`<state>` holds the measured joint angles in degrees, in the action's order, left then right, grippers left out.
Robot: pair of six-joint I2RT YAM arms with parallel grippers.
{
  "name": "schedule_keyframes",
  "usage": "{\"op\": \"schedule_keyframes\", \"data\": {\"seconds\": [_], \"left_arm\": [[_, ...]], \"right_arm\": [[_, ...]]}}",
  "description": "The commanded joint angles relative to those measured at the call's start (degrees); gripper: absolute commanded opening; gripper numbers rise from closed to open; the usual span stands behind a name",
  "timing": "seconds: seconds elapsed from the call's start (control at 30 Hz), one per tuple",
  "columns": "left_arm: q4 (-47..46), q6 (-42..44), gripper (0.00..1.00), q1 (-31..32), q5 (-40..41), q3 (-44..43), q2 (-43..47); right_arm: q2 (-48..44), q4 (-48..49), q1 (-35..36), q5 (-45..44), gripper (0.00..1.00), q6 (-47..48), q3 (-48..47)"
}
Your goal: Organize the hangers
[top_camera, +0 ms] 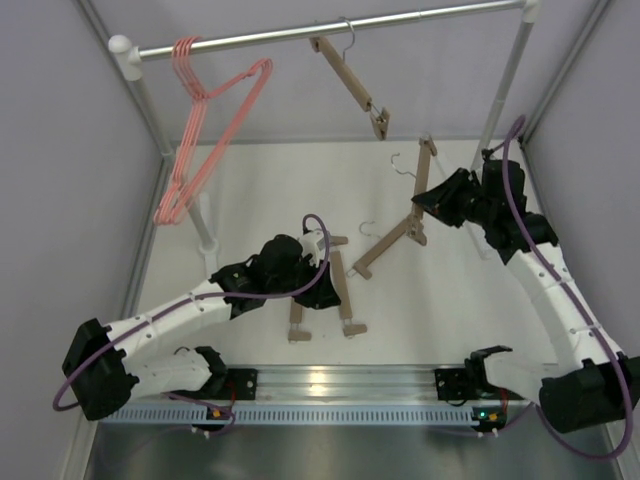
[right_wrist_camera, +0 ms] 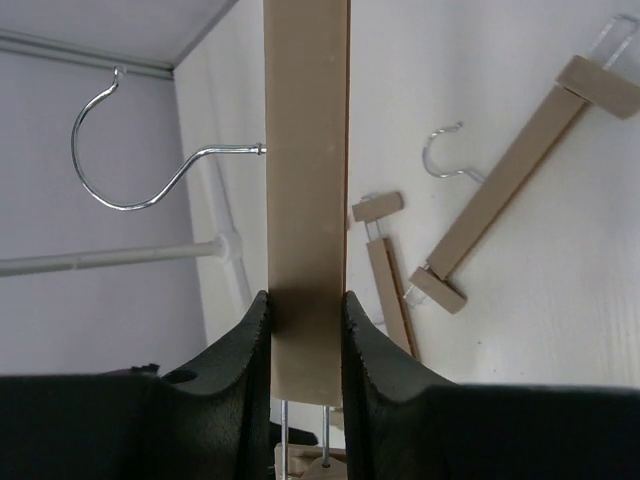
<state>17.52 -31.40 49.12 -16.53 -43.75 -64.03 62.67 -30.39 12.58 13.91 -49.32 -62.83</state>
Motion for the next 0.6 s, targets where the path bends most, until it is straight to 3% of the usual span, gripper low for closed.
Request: {"op": "schedule_keyframes", "data": {"seconds": [0.0,0.3,0.57], "left_arm": [[-2.8,-0.2,0.35,-0.1,0.5,-2.0,0.0],[-2.8,-0.2,0.35,-0.1,1.2,-1.0,0.3],[-2.8,0.2,0.35,-0.1,1.4,-1.3,0.2]], "right_arm": [[3.1,10.2,-2.7,12.4,0.0,-0.9,-8.6],[10.9,15.4,-6.4,20.3,0.0,-7.3,-24.3],[16.4,22.1,-6.9,25.3,0.0,-14.0,-31.1]]}}
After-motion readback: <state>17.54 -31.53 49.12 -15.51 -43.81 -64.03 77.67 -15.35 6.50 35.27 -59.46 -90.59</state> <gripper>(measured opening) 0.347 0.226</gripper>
